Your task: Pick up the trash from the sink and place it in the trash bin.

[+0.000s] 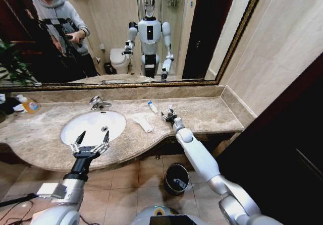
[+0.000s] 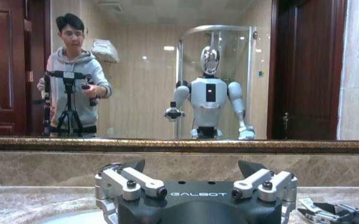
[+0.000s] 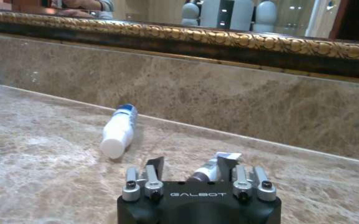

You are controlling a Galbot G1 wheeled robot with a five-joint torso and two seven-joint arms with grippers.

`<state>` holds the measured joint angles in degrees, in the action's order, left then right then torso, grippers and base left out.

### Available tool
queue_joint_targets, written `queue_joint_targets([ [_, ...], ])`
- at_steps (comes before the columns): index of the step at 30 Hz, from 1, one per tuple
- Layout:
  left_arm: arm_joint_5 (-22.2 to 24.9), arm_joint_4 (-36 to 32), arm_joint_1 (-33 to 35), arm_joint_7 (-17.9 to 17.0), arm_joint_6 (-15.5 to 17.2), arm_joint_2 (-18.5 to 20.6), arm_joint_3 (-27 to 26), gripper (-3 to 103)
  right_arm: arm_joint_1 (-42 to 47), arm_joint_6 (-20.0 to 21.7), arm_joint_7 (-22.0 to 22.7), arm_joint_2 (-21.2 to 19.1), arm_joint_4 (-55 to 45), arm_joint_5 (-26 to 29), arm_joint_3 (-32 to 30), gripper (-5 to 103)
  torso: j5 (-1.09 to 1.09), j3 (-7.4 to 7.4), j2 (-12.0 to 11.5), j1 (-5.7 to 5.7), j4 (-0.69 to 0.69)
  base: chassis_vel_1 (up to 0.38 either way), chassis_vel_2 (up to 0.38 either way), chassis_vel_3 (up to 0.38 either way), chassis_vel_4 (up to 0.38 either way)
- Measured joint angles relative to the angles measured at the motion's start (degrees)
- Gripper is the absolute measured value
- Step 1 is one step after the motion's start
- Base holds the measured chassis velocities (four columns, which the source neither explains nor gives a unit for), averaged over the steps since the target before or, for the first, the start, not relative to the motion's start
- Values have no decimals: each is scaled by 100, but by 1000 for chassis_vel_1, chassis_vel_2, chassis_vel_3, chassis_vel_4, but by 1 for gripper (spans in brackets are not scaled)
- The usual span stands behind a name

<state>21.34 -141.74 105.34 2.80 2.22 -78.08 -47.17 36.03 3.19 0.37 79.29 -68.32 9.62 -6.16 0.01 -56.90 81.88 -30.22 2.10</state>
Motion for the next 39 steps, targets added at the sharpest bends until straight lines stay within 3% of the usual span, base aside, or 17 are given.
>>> queue_joint_targets([
  [1,0,0,0,0,0,0,0,100,3,0,0,-3,1,0,-9,59,0,0,0,0,0,0,0,0,0],
  [2,0,0,0,0,0,0,0,100,15,0,1,-18,1,3,-23,48,0,0,1,0,0,0,0,0,0],
  [4,0,0,0,0,0,0,0,100,22,0,1,-29,1,7,-27,48,0,0,1,0,0,0,0,0,0],
  [7,0,0,0,0,0,0,0,100,45,15,-4,-60,-16,17,-42,32,0,0,1,0,0,0,0,0,0],
  [12,0,0,0,0,0,0,0,100,78,22,-15,-93,-32,17,-58,19,-2,0,0,0,1,0,0,0,0],
  [24,0,0,0,0,0,0,0,100,287,8,-18,-361,-420,178,-162,19,-2,-1,0,-1,1,0,0,0,0],
  [33,0,0,0,0,0,0,0,100,764,87,-98,-918,-1471,568,-305,19,-1,0,0,0,0,0,0,0,0],
  [39,0,0,0,0,0,0,0,100,1607,136,-87,-1337,-2424,772,-691,19,-3,0,0,0,1,0,0,0,0],
])
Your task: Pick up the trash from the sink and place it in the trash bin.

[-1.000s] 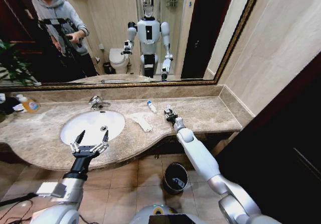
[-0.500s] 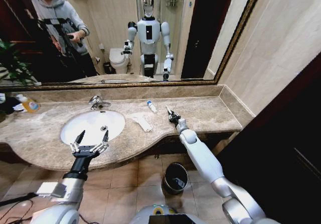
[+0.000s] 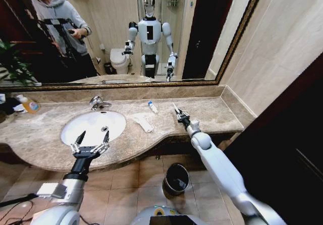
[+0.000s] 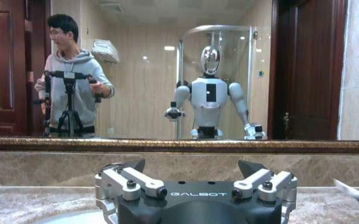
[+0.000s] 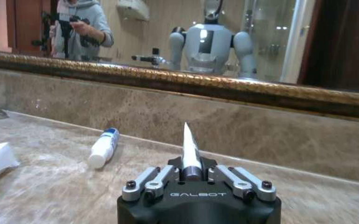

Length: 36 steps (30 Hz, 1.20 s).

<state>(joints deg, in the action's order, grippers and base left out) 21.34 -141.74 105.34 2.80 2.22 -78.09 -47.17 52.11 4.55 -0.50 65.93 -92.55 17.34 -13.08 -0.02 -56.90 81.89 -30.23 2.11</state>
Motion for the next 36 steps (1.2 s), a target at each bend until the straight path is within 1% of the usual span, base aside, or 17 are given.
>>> queue_joint_targets([
  [3,0,0,0,0,0,0,0,100,325,-3,29,-72,-337,102,-156,19,0,0,0,0,-1,0,0,0,0],
  [5,0,0,0,0,0,0,0,100,834,-98,95,-139,-862,199,-360,19,0,0,0,1,0,0,0,0,0],
  [7,0,0,0,0,0,0,0,100,917,-118,107,-148,-946,199,-394,19,0,0,0,1,1,0,0,0,0],
  [9,0,0,0,-2,0,0,-1,100,1603,-242,207,-161,-1527,141,-651,19,1,0,0,0,1,0,0,0,0],
  [11,0,0,0,0,0,0,0,100,2110,-356,216,-113,-1848,36,-836,19,0,0,0,1,-1,0,0,0,0],
  [12,0,0,0,0,0,0,0,100,2110,-356,216,-113,-1848,36,-836,19,0,0,0,1,-1,0,0,0,0],
  [14,0,0,0,1,0,0,0,100,2681,-501,215,-5,-2130,-143,-1031,19,1,1,1,1,-2,0,0,0,0],
  [17,0,0,0,1,0,0,0,100,2867,-560,216,50,-2195,-239,-1086,19,0,1,1,2,-2,0,0,0,0],
  [20,0,0,0,0,0,0,0,100,3356,-765,214,325,-2394,-574,-1256,19,1,0,0,1,0,0,0,0,0],
  [21,0,0,0,0,0,0,0,100,3356,-765,214,325,-2394,-574,-1256,19,1,0,0,1,0,0,0,0,0],
  [23,0,0,0,1,0,0,0,100,3721,-871,214,540,-2492,-761,-1337,19,2,0,0,0,0,0,0,0,0],
  [26,0,0,0,-1,0,0,0,100,4000,-953,196,607,-2485,-852,-1377,19,2,0,0,0,0,0,0,0,0],
  [28,0,0,0,0,0,0,0,100,4235,-1162,102,578,-2243,-995,-1442,19,2,0,0,1,-1,0,0,0,0],
  [30,0,0,0,0,0,0,0,100,4252,-1243,65,537,-2114,-999,-1446,19,2,0,0,1,-1,0,0,0,0],
  [33,0,0,0,0,0,0,0,100,4066,-1416,-56,291,-1541,-783,-1354,19,1,0,0,1,-1,0,0,0,0],
  [34,0,0,0,0,0,0,0,100,4066,-1416,-56,291,-1541,-783,-1354,19,1,0,0,1,-1,0,0,0,0],
  [36,0,0,0,0,0,0,0,100,3736,-1442,-158,-5,-940,-510,-1148,19,1,0,0,0,1,0,0,0,0],
])
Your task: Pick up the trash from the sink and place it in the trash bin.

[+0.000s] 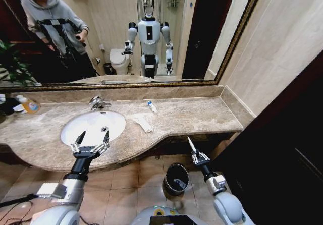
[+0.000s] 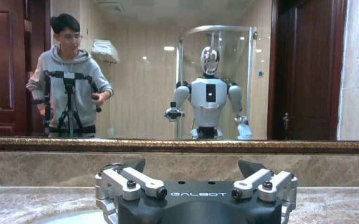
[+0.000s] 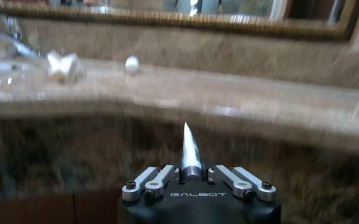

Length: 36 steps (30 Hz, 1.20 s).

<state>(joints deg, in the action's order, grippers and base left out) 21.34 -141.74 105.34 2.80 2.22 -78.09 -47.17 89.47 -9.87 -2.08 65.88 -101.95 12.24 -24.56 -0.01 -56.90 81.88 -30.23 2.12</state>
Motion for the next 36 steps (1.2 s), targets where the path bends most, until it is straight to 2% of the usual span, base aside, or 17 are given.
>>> queue_joint_targets([
  [7,0,0,0,0,0,0,0,100,-621,23,-78,-236,1278,167,369,19,1,-1,0,0,-1,0,0,0,0],
  [10,0,0,0,0,0,0,1,100,-951,227,-161,-57,2108,-340,477,19,1,0,0,0,-1,0,0,0,0],
  [11,0,0,0,0,0,0,1,100,-951,227,-161,-57,2108,-340,477,19,1,0,0,0,-1,0,0,0,0],
  [14,0,0,0,0,0,0,1,100,-1258,423,-217,157,2837,-945,744,19,0,-1,0,0,-1,0,0,0,0],
  [15,0,0,0,0,0,0,1,100,-1258,423,-217,157,2837,-945,744,19,0,-1,0,0,-1,0,0,0,0],
  [17,0,0,0,0,0,0,0,100,-1476,504,-293,314,3299,-1392,942,19,2,0,0,0,-1,0,0,0,0],
  [18,0,0,0,0,0,0,0,100,-1476,504,-293,314,3299,-1392,942,19,2,0,0,0,-1,0,0,0,0],
  [20,0,0,0,0,0,0,1,100,-1784,566,-417,564,3935,-1892,1082,19,2,0,0,0,-1,0,0,0,0],
  [26,0,0,0,0,0,0,0,100,-2197,573,-516,977,4761,-2319,1156,19,1,0,0,0,0,0,0,0,0],
  [28,0,0,0,0,0,0,0,100,-2416,512,-586,1230,5268,-2653,1057,19,2,-1,0,0,-1,0,0,0,0],
  [36,0,0,0,0,0,0,0,100,-2748,244,-598,1441,5962,-2865,925,19,2,-1,0,0,-1,0,0,0,0],
])
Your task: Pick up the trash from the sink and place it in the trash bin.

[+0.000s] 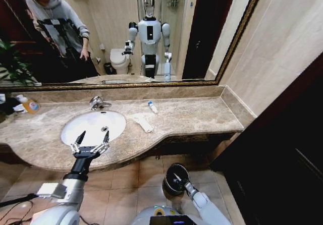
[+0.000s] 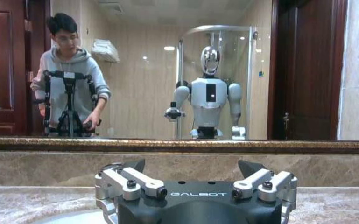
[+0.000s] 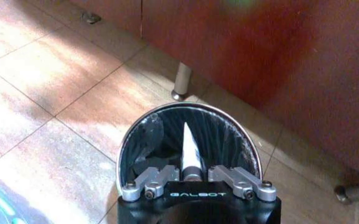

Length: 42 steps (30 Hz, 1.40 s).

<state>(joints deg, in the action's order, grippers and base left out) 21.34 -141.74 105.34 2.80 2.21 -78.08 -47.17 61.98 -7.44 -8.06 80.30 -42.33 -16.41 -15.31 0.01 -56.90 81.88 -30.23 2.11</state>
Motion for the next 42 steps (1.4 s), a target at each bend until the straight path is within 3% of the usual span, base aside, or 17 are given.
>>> queue_joint_targets([
  [7,0,0,0,0,0,0,0,100,-101,-49,19,72,178,-83,-45,18,-1,0,0,0,0,0,0,0,0],
  [10,0,0,0,0,0,0,0,100,-92,-54,58,98,169,-119,-68,34,-1,0,0,0,0,0,0,0,0],
  [12,0,0,0,0,0,0,0,100,-80,-53,71,98,147,-120,-71,34,-1,0,0,0,0,0,0,0,0],
  [15,0,0,0,0,0,0,0,100,26,-19,121,55,-85,-86,-84,50,-1,0,0,0,0,0,0,0,0],
  [19,0,0,0,0,0,0,0,100,154,53,156,-25,-362,96,-112,62,-2,0,0,0,0,0,0,0,0],
  [22,0,0,0,0,0,0,0,100,547,359,338,-248,-1197,796,-188,78,-2,1,0,0,1,0,0,0,0],
  [24,0,0,0,0,0,0,0,100,683,477,377,-313,-1472,989,-226,78,-1,1,0,0,0,0,0,0,0],
  [29,0,0,0,0,0,0,0,100,1314,597,591,-529,-2523,1519,-523,98,-2,1,0,1,1,0,0,0,0],
  [40,0,0,0,0,0,0,0,100,2823,546,877,-381,-4827,2573,-1696,100,0,1,0,0,1,0,0,0,0],
  [42,0,0,0,0,0,0,0,100,3541,513,909,-131,-5843,2724,-2128,100,0,1,1,1,-1,0,0,0,0],
])
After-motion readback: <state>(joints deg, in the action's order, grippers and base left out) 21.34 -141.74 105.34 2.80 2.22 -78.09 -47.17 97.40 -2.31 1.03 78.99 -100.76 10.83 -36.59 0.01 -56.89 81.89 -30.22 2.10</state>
